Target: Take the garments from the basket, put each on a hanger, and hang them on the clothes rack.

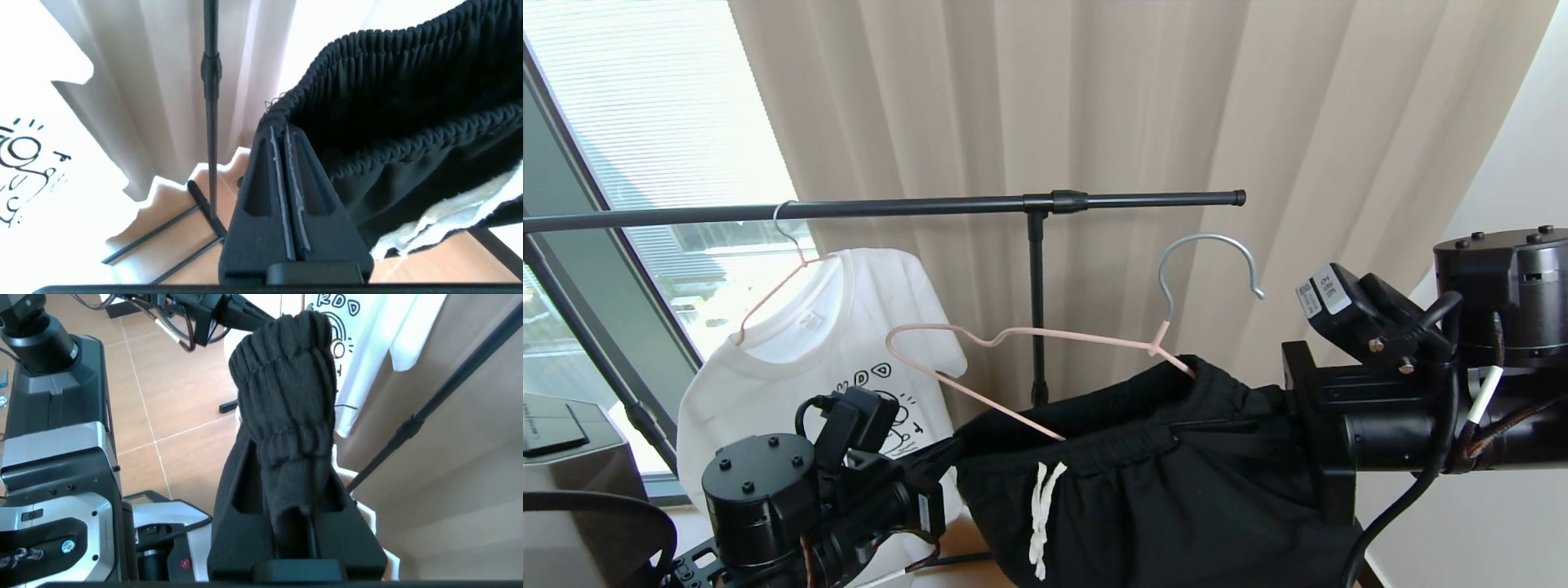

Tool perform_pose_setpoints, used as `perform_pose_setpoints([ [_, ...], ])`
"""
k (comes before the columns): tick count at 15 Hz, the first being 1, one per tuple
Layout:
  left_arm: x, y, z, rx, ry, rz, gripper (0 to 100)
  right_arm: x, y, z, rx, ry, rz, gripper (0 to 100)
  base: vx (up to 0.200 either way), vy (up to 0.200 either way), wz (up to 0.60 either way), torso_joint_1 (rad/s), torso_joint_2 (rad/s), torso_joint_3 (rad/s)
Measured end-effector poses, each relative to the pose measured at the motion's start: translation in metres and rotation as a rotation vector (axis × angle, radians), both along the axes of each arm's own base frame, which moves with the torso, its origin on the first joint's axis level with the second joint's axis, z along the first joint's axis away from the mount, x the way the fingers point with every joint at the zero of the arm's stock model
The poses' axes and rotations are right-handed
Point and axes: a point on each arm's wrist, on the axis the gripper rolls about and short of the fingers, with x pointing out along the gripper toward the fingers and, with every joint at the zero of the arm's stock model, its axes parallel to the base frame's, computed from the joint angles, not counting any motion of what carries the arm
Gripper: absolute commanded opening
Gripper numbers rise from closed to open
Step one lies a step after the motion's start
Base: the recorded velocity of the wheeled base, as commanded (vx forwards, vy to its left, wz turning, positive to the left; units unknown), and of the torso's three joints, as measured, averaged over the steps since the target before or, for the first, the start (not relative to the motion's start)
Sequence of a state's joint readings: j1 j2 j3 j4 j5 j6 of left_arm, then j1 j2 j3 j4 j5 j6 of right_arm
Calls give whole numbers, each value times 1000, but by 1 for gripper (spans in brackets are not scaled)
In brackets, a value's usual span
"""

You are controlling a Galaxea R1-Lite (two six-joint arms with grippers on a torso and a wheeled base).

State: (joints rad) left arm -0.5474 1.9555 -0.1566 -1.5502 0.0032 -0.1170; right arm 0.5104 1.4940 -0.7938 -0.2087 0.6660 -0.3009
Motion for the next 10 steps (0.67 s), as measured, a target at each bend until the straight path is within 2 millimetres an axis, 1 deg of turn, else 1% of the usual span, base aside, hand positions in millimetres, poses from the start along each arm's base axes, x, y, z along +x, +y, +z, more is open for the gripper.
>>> perform_pose_setpoints([
  [5,11,11,4,-1,-42,56,0,4,-2,-5,-20,-2,-9,0,0,0,0,0,0,0],
  [10,15,17,7,-6,-55,87,0,10,0,-17,-75,-22,-14,0,0,0,0,0,0,0],
])
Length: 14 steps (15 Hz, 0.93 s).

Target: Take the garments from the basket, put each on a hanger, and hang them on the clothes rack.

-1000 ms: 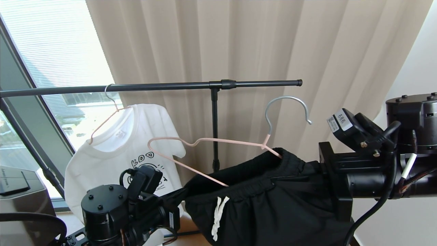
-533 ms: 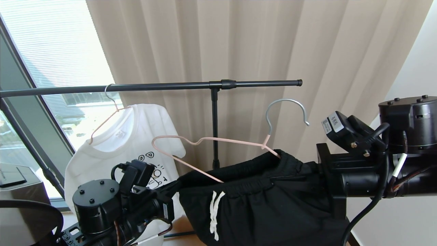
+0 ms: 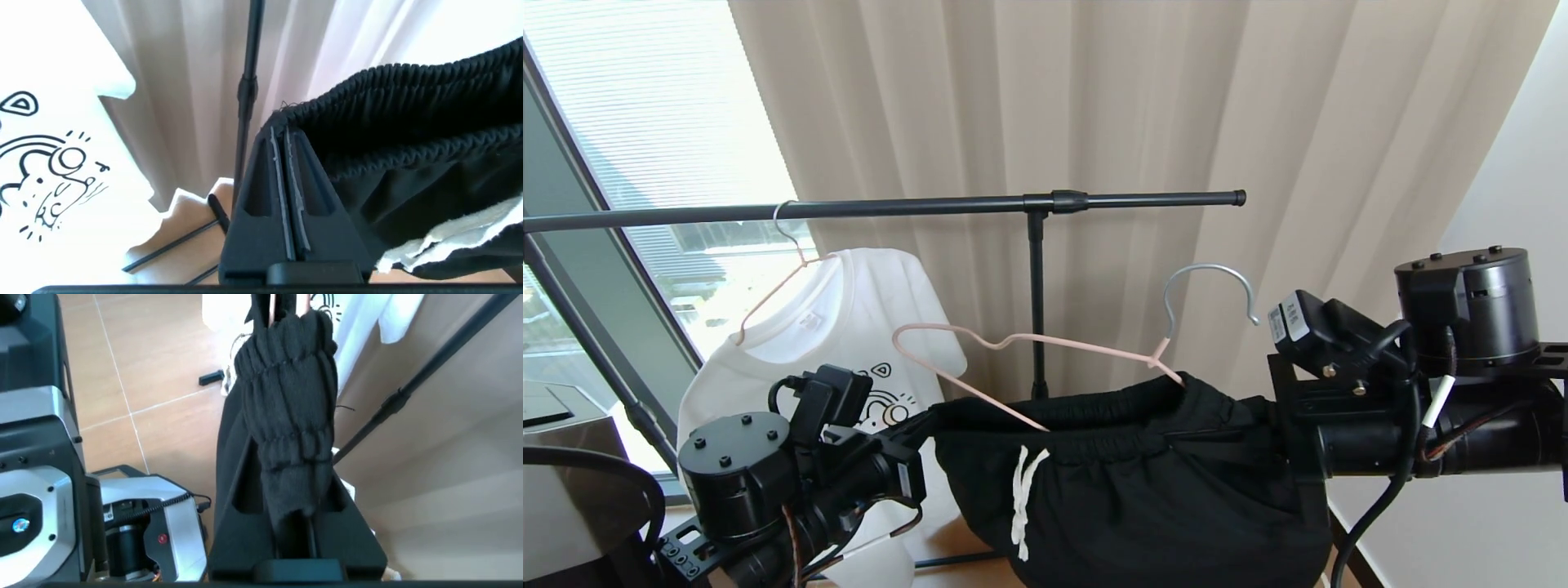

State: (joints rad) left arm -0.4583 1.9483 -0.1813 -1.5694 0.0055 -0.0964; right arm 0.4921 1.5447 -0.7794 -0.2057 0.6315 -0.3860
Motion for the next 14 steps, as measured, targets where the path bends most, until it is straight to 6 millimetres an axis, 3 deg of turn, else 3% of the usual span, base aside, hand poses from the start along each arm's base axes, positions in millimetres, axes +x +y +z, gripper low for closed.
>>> perform_pose_setpoints([
  [14,3,10,9,21,-54,34,0,22,-3,-36,-192,-44,-60,0,0,0,0,0,0,0],
])
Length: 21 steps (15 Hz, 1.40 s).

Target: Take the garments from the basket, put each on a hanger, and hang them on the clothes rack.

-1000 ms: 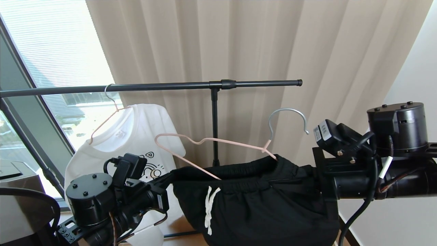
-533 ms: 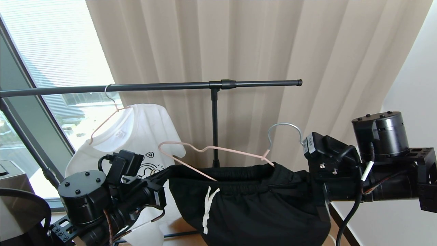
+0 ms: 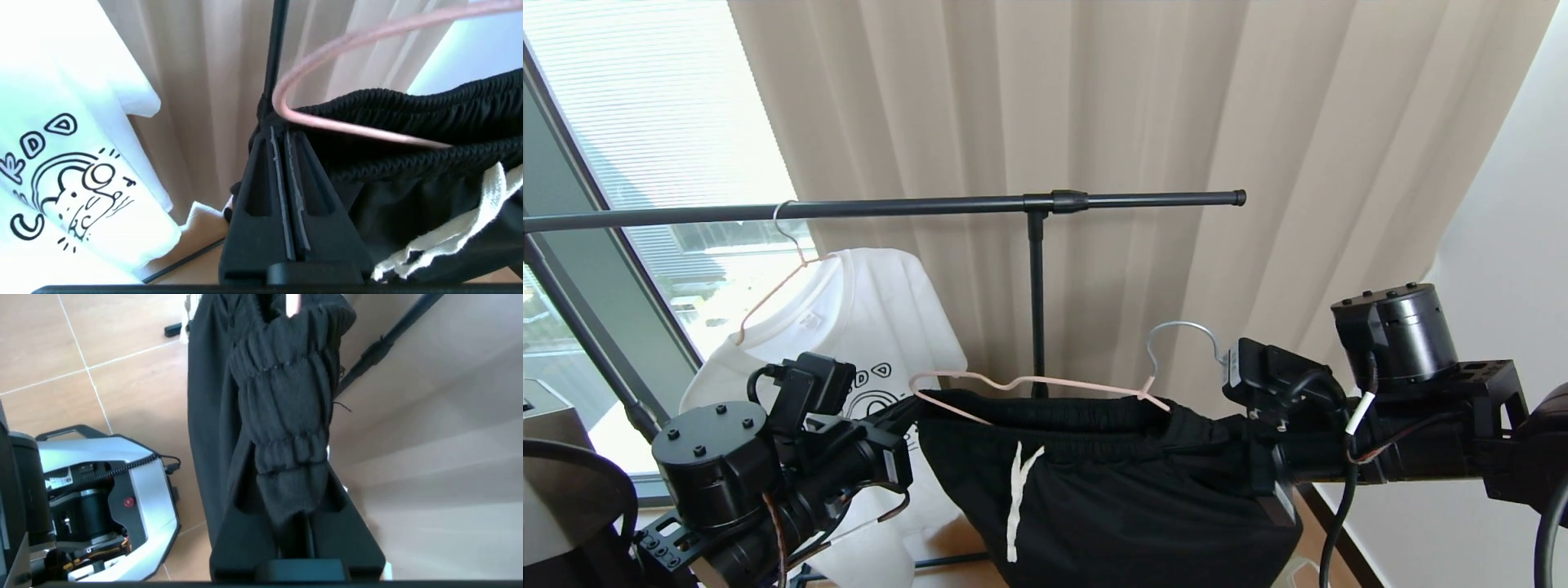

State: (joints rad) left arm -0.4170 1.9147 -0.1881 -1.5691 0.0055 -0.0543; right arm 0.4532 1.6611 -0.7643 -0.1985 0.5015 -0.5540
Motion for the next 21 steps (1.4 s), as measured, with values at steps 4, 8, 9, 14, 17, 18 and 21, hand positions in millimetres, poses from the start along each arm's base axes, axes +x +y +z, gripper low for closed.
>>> perform_pose_setpoints([
  [4,1,1,0,0,-2,3,0,8,-5,-7,-26,5,-25,0,0,0,0,0,0,0],
  [8,3,6,0,-1,-2,19,0,13,-9,-9,-33,9,-47,0,0,0,0,0,0,0],
  [9,3,7,1,-2,-4,21,0,13,-10,-9,-33,9,-49,0,0,0,0,0,0,0],
  [14,5,11,1,2,-5,27,0,16,-13,-13,-69,-9,-68,0,0,0,0,0,0,0],
  [17,4,12,0,26,-10,27,0,18,-13,-17,-109,-17,-84,0,0,0,0,0,0,0],
  [18,4,12,0,31,-13,27,0,18,-12,-19,-116,-14,-86,0,0,0,0,0,0,0],
  [21,5,11,1,82,-41,14,0,19,-10,-22,-142,-20,-94,0,0,0,0,0,0,0],
])
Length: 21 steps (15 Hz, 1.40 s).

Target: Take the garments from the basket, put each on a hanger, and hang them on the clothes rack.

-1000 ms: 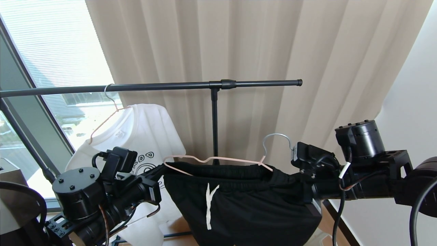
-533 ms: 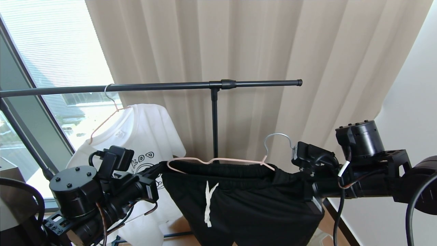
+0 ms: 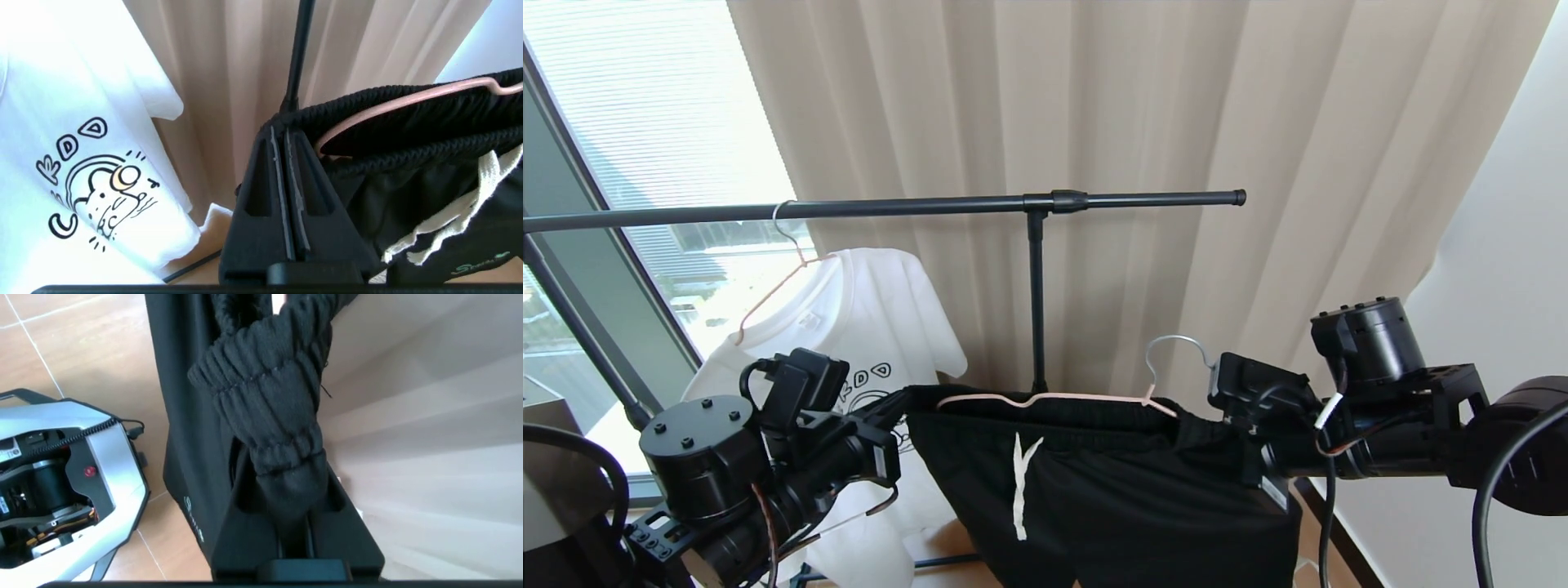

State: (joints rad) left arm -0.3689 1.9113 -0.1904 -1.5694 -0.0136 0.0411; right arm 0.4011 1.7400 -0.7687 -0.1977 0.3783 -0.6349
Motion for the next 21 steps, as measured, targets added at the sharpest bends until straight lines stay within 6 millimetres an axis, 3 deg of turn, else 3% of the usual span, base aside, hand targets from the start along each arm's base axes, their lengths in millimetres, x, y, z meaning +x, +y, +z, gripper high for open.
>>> perform_pose_setpoints([
  [6,7,-5,9,139,68,-28,0,1,1,-4,-49,-10,-24,0,0,0,0,0,0,0],
  [9,11,-8,34,147,73,-33,0,1,2,-5,-61,-17,-29,0,0,0,0,0,0,0],
  [11,6,-7,42,196,195,-45,0,0,4,-5,-83,-25,-44,0,0,0,0,0,0,0],
  [13,-1,-9,61,223,257,-58,0,0,5,-5,-86,-26,-41,0,0,0,0,0,0,0],
  [17,-9,-20,97,216,206,-90,0,-1,7,-6,-103,-32,-52,0,0,0,0,0,0,0],
  [21,-13,-25,113,229,224,-111,0,-1,9,-9,-110,-24,-47,0,0,0,0,0,0,0],
])
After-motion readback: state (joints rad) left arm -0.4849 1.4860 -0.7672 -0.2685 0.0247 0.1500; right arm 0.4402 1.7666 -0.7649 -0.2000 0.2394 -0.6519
